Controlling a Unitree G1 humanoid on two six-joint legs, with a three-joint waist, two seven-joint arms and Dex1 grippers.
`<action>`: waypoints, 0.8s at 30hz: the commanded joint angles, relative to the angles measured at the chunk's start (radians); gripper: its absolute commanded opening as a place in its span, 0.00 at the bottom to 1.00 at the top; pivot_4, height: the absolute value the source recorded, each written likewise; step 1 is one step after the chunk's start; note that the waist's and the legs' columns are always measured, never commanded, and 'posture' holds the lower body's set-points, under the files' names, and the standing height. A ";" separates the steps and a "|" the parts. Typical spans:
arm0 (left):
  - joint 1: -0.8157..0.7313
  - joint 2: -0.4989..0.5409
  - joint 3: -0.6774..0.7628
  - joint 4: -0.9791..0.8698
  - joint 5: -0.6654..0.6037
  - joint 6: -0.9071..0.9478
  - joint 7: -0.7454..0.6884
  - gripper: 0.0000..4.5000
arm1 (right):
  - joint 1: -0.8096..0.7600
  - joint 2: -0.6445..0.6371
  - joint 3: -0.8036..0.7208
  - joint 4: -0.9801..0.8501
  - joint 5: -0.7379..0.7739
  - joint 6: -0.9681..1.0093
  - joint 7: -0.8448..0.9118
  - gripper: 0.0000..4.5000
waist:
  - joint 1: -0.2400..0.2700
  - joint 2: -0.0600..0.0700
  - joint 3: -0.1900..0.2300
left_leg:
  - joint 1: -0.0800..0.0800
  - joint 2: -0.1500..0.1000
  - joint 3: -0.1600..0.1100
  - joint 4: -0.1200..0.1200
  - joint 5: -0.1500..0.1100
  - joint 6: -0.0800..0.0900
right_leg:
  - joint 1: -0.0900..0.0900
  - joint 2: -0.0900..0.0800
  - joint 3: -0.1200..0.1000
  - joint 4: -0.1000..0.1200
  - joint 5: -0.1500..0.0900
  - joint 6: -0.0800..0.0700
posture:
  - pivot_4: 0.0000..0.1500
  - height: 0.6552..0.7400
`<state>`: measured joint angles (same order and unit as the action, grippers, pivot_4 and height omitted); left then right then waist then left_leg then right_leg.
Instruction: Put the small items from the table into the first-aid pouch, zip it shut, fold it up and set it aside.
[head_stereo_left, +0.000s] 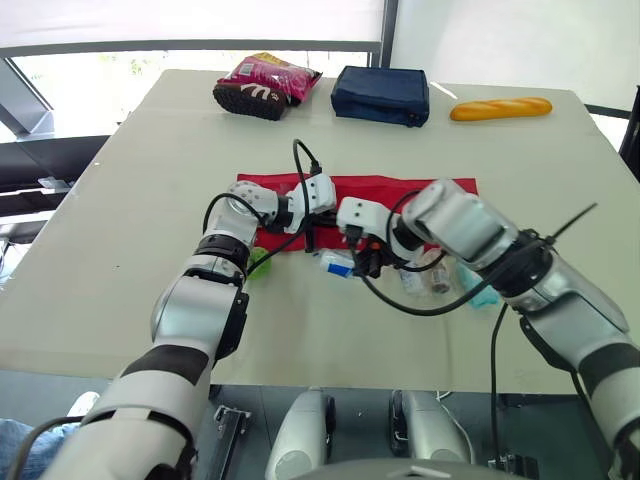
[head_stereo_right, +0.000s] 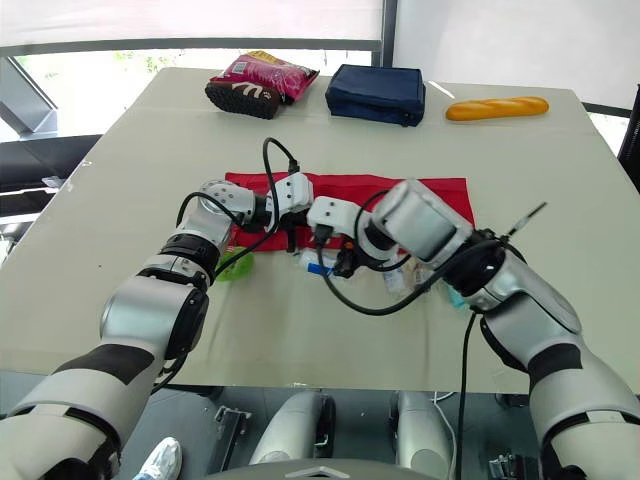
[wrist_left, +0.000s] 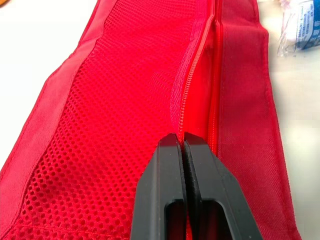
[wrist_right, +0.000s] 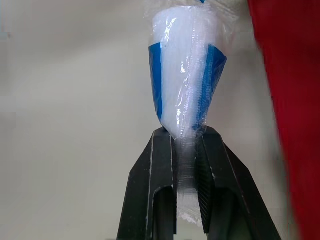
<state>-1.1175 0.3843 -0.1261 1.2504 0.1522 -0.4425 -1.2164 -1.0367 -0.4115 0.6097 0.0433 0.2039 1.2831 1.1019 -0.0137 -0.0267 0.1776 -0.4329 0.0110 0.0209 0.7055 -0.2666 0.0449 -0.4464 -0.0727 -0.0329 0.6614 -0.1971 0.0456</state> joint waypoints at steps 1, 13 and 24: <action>-0.018 -0.004 0.023 -0.022 -0.031 0.002 -0.011 0.00 | 0.066 0.046 -0.204 -0.091 0.096 0.254 -0.071 0.00 | 0.000 0.000 0.000 | 0.000 0.000 0.000 0.000 0.000 0.000 | 0.000 0.000 0.000 0.000 0.000 0.000 | 1.00 0.72; -0.023 -0.006 0.044 -0.046 -0.078 0.015 -0.050 0.00 | 0.138 0.494 -0.919 0.108 0.145 0.331 -0.687 0.00 | -0.001 0.001 0.000 | 0.000 0.000 0.000 -0.001 0.000 0.000 | -0.001 0.001 0.001 0.001 0.000 0.000 | 1.00 0.72; -0.005 0.008 0.048 -0.062 -0.086 0.012 -0.058 0.00 | 0.127 0.561 -1.096 0.124 0.365 0.331 -1.045 0.00 | -0.004 0.001 0.000 | 0.001 0.000 0.000 -0.001 0.000 0.000 | -0.001 0.000 0.002 0.001 0.000 0.000 | 1.00 0.72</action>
<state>-1.1226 0.3866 -0.0808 1.2256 0.0757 -0.4224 -1.2488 -0.8810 0.1330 -0.4525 0.1762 0.5517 1.6091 0.0886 -0.0181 -0.0257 0.1772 -0.4321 0.0112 0.0210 0.7044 -0.2666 0.0449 -0.4470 -0.0722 -0.0313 0.6625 -0.1970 0.0456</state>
